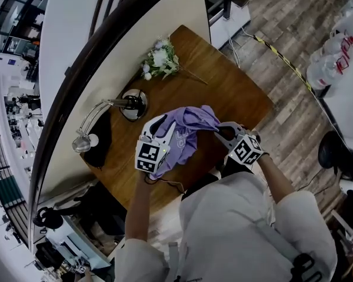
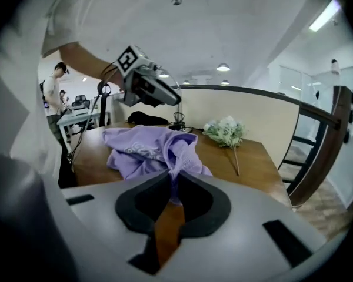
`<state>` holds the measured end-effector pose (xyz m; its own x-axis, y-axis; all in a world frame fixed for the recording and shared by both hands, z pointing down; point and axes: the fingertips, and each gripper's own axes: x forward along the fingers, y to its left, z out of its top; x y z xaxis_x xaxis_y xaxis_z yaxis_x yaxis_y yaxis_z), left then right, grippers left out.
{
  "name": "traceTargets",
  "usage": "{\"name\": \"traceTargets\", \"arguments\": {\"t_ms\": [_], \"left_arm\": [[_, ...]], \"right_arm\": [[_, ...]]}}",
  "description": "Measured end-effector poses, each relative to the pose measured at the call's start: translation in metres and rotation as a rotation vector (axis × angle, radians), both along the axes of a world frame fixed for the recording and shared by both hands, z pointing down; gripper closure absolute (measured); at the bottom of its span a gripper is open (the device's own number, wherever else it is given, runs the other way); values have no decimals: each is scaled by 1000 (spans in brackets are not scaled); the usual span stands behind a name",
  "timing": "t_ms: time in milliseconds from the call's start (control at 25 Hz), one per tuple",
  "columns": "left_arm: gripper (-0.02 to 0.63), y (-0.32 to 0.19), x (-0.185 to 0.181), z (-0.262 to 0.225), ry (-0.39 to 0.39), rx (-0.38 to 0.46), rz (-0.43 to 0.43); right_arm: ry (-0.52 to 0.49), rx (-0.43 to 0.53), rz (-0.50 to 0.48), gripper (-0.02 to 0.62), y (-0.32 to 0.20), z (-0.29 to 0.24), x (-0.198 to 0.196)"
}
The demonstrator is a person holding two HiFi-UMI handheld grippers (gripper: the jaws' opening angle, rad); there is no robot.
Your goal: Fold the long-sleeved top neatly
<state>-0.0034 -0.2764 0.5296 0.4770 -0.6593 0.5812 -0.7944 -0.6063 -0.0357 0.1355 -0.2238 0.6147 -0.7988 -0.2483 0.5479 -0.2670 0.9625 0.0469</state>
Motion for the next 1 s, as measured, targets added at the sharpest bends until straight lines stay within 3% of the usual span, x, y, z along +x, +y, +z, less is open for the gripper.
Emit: {"name": "traceTargets", "arguments": {"t_ms": [360, 600, 800, 1000], "left_arm": [[472, -30, 12, 63, -160, -102, 253], [442, -10, 43, 100, -229, -226, 491], [406, 13, 68, 104, -237, -223, 552], [365, 23, 74, 103, -293, -184, 596]], "right_arm": [[124, 79, -146, 553, 29, 19, 25], [84, 33, -43, 552, 16, 20, 35], [29, -11, 68, 552, -3, 16, 40], [14, -26, 107, 551, -10, 16, 45]]}}
